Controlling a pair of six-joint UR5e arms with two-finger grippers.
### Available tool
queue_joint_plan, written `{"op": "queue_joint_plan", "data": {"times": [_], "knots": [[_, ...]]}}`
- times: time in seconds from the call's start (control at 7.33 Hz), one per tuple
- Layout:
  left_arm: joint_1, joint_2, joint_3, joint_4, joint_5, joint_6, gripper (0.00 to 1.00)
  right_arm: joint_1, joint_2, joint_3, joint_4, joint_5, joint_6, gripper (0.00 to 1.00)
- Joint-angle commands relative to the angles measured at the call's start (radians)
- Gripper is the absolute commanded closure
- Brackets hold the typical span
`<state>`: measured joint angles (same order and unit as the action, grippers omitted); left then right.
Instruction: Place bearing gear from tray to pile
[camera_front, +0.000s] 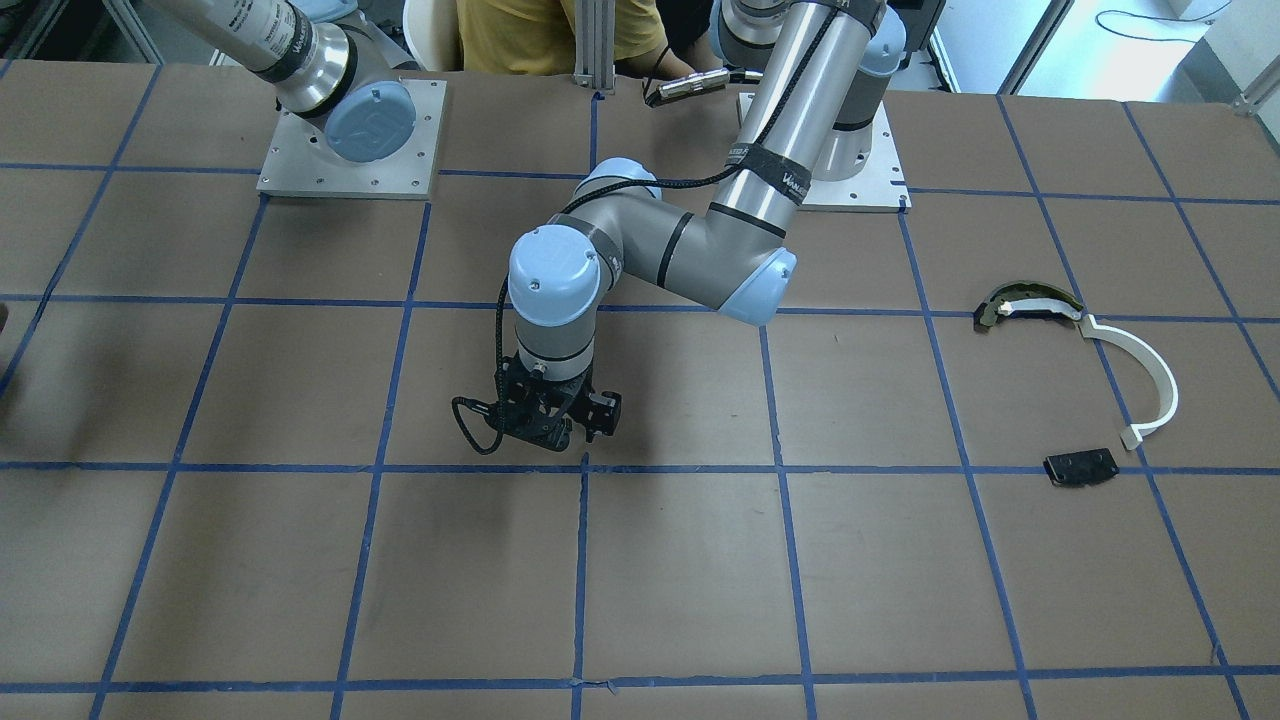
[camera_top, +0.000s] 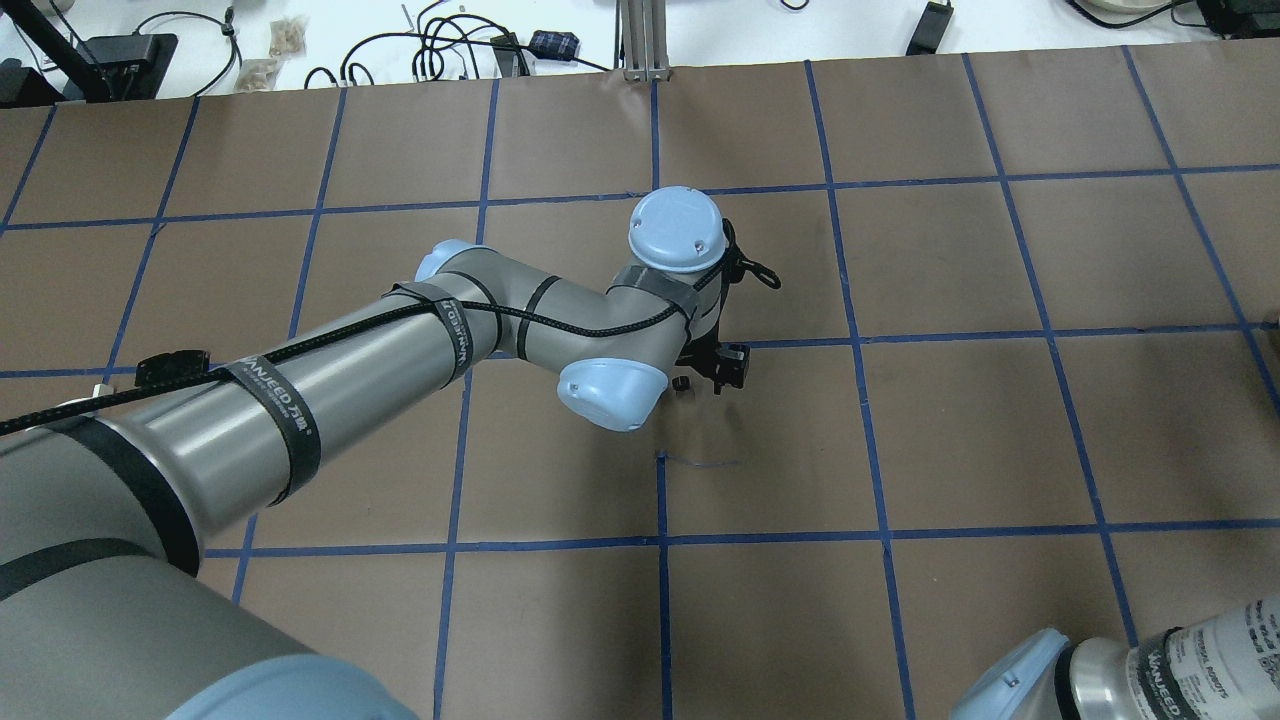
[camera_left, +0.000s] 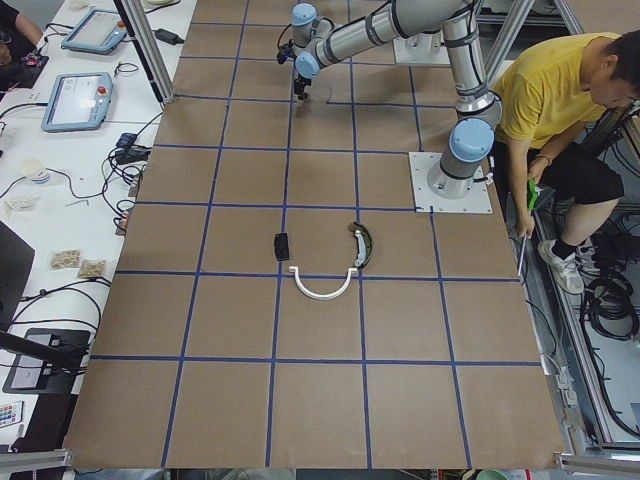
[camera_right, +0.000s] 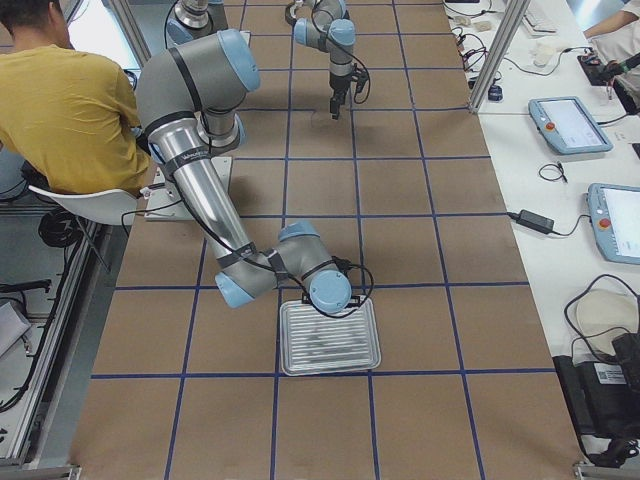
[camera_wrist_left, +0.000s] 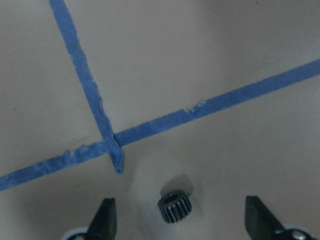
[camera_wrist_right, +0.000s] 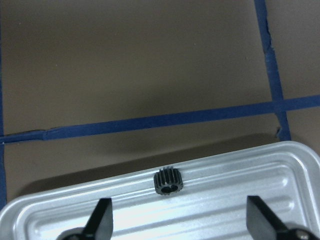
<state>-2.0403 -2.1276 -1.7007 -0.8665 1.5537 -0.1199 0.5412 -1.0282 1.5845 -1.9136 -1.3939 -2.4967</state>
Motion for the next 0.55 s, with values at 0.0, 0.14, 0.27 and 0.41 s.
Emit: {"op": "queue_joint_plan", "data": {"times": [0.0,0.14,0.27,0.41], "knots": [[-0.003,-0.003,-0.002,0.001,0.011,0.002,0.70,0.005,0.023,0.003,-0.005,-0.003,0.016,0.07],[-0.003,-0.003,-0.004,0.001,0.017,0.003,0.91,0.005,0.034,0.002,-0.007,-0.016,0.015,0.08],[-0.003,-0.003,-0.002,0.001,0.017,0.008,1.00,0.006,0.033,0.002,-0.005,-0.017,0.004,0.10],[-0.003,-0.003,0.000,0.000,0.017,0.008,1.00,0.008,0.033,0.003,-0.002,-0.017,0.004,0.15]]}}
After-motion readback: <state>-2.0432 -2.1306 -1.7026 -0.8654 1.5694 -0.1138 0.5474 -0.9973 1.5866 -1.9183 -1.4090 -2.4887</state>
